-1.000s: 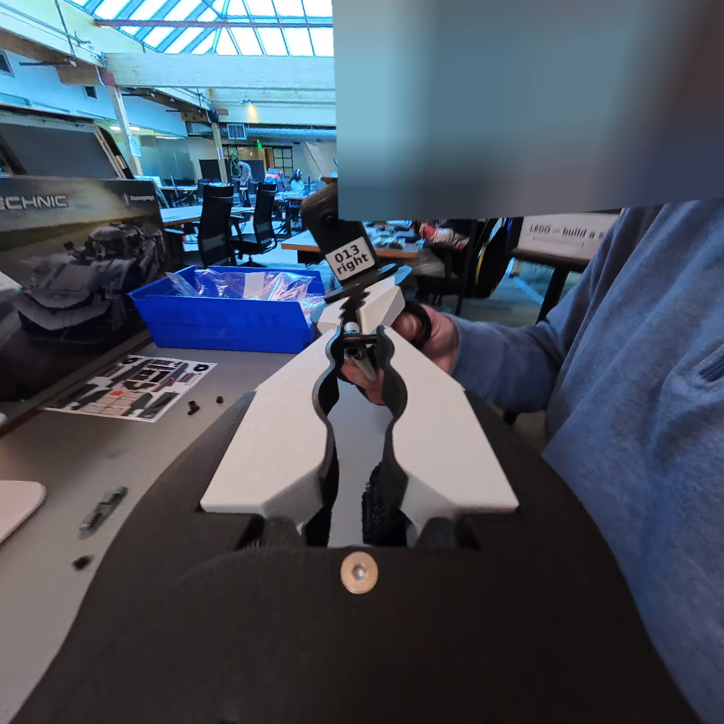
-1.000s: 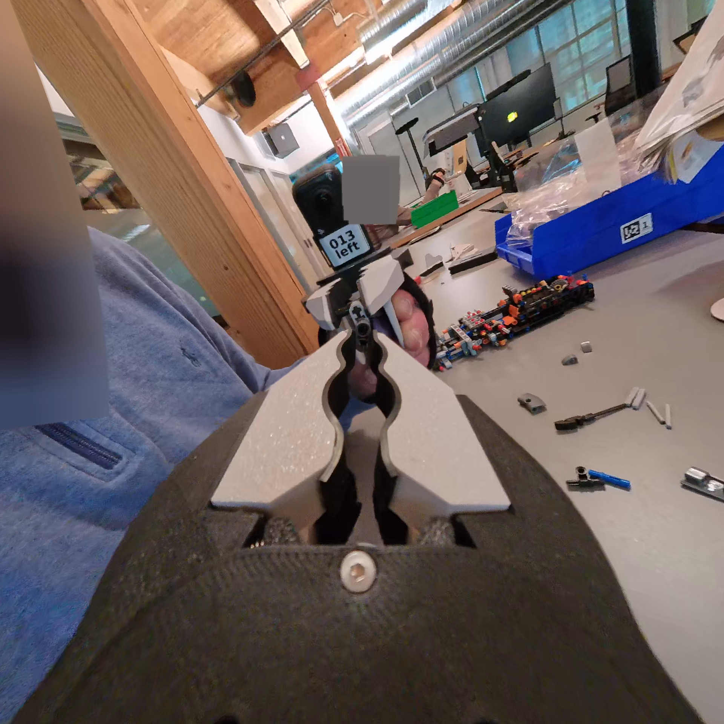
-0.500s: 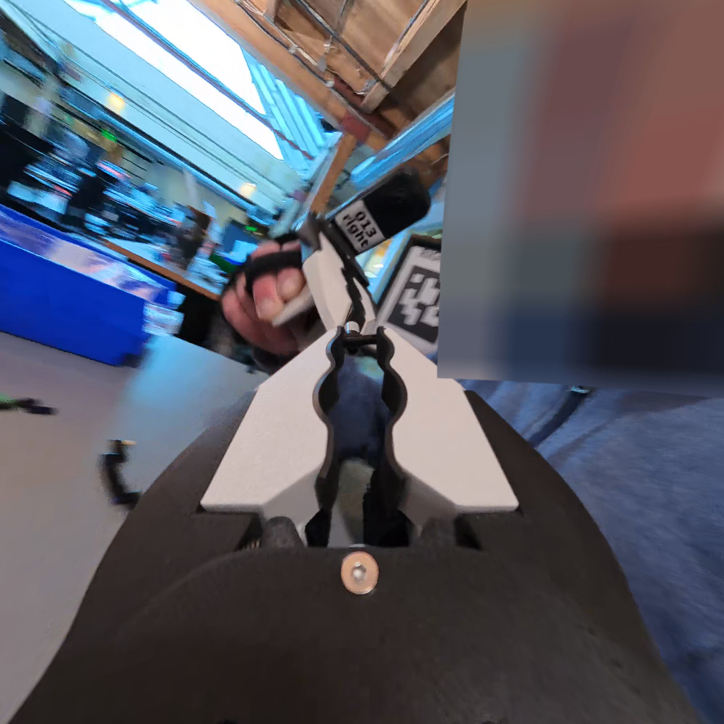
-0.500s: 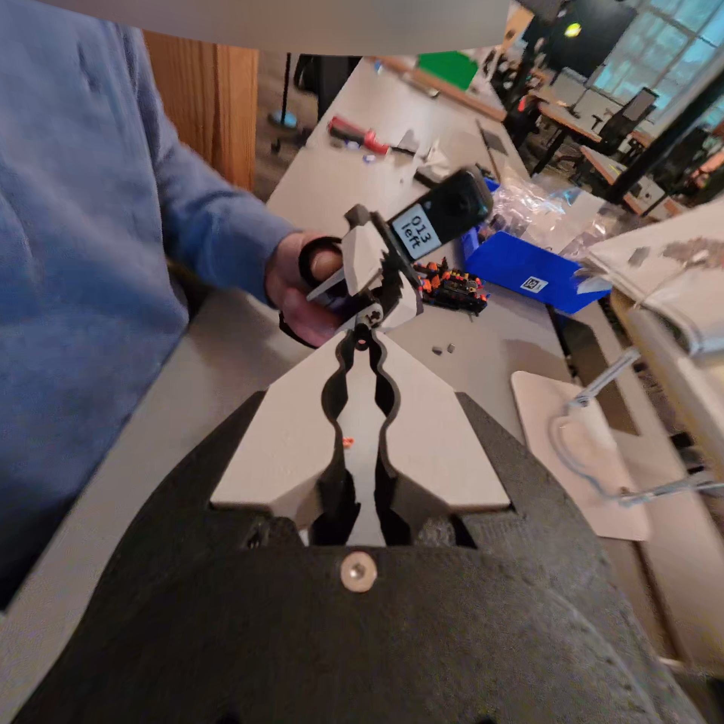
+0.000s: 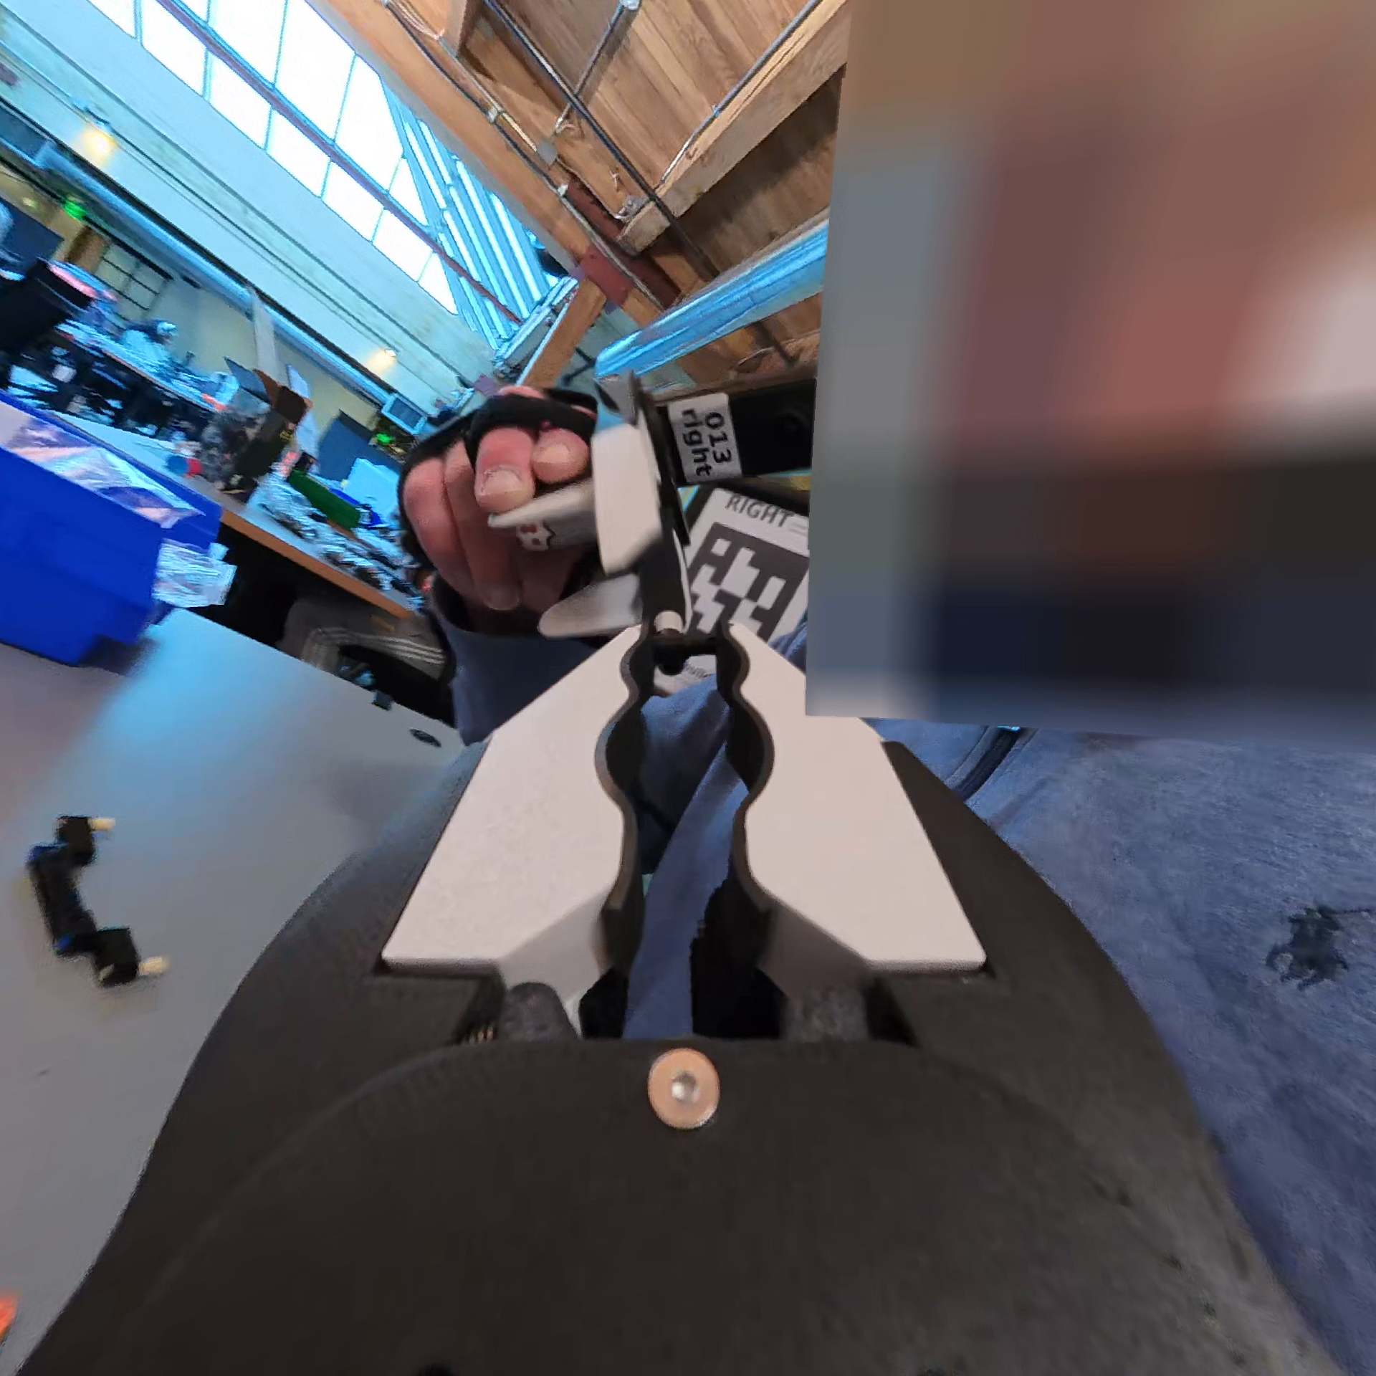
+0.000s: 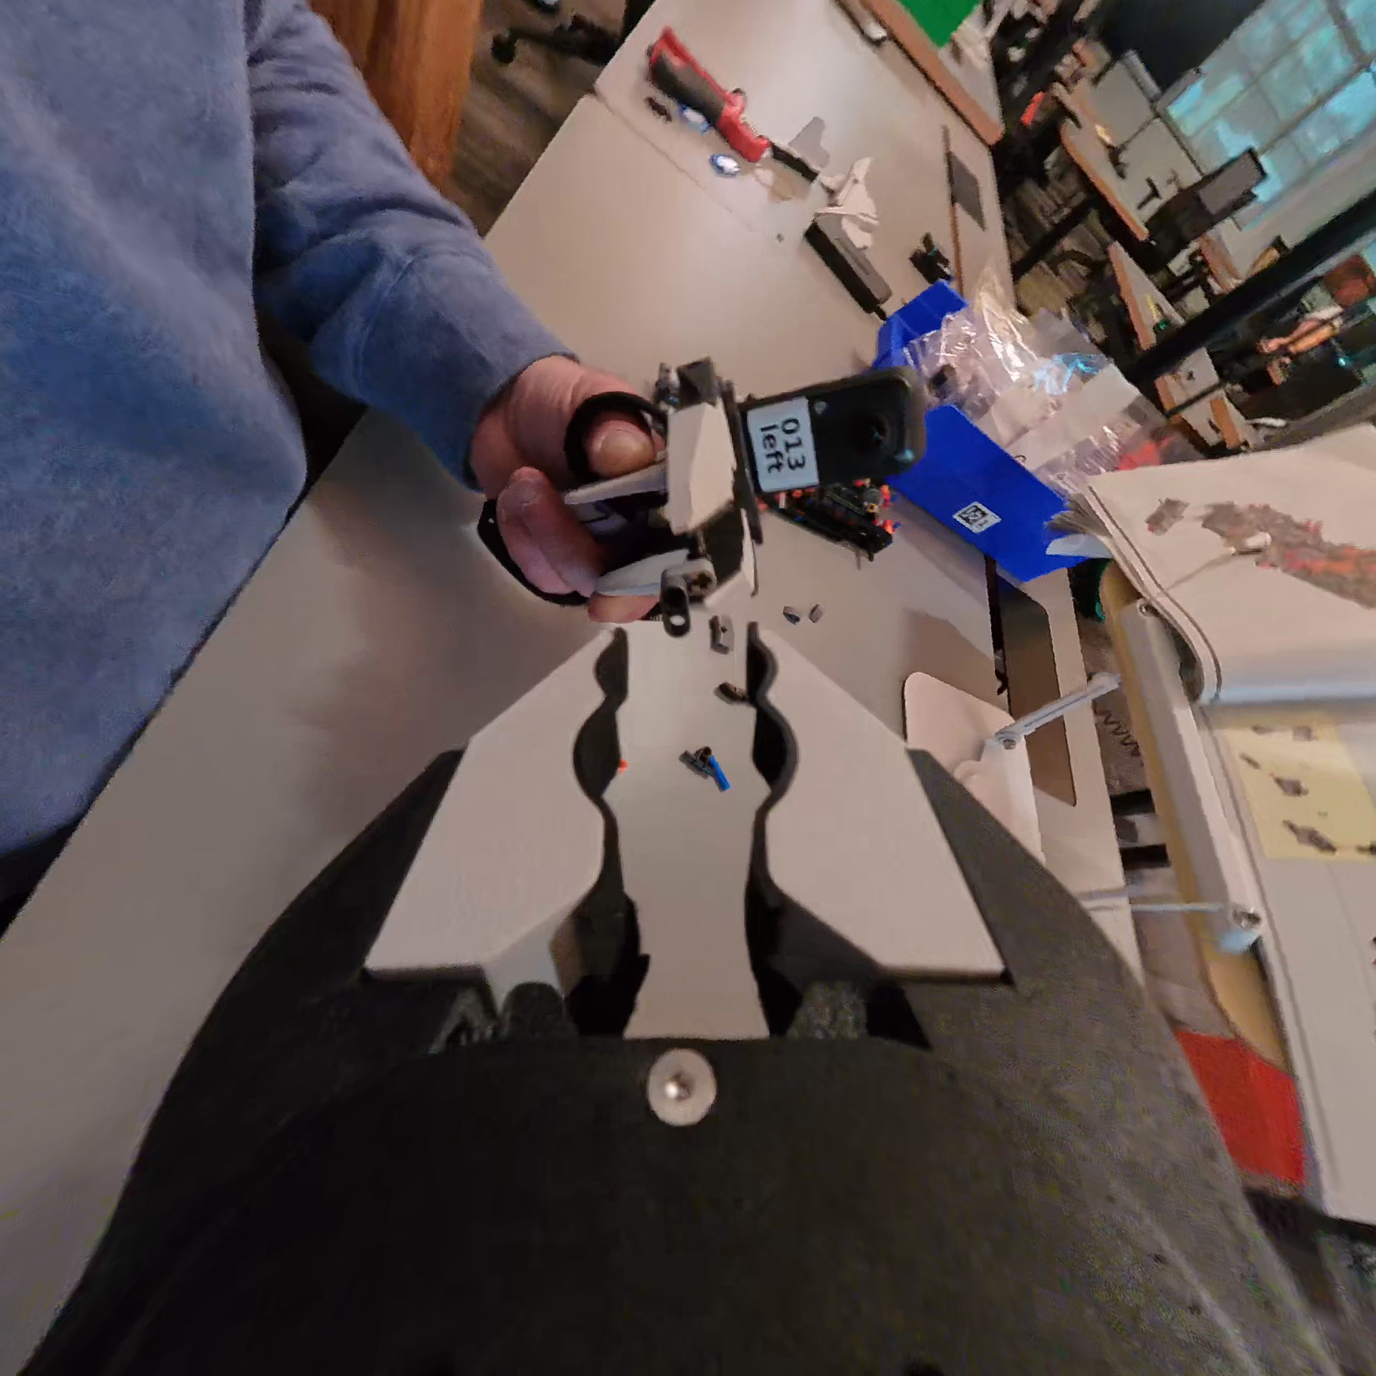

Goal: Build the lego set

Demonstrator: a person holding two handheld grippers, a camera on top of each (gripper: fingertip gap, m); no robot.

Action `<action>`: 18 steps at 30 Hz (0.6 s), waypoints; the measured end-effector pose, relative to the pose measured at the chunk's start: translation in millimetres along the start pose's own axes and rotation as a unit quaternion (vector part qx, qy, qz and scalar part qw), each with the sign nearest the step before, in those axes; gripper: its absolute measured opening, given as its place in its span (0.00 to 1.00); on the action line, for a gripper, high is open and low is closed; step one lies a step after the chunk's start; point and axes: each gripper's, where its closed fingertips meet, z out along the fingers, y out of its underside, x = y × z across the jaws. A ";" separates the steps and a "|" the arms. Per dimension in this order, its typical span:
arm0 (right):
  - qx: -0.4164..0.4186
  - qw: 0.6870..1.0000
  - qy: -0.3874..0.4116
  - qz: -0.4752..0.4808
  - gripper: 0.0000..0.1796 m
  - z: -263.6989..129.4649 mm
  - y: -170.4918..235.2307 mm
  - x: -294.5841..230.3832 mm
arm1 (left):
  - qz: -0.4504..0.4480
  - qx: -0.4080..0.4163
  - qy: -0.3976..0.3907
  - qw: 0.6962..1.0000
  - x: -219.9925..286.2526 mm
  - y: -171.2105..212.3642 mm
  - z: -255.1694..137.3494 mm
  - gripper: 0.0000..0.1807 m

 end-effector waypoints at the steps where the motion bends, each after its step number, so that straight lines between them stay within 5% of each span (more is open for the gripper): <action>1: 0.014 1.000 0.009 0.019 0.18 -5.4 -1.2 2.2 | 0.007 -0.002 -0.011 1.000 -0.2 -0.6 -4.4 0.08; 9: 0.068 0.982 0.046 0.172 0.14 -18.2 22.2 9.2 | 0.102 -0.008 -0.146 0.984 -14.0 -15.5 -48.8 0.08; 18: 0.073 0.966 0.073 0.238 0.14 2.0 26.9 8.8 | 0.108 0.147 -0.065 0.981 5.4 -59.8 -70.4 0.08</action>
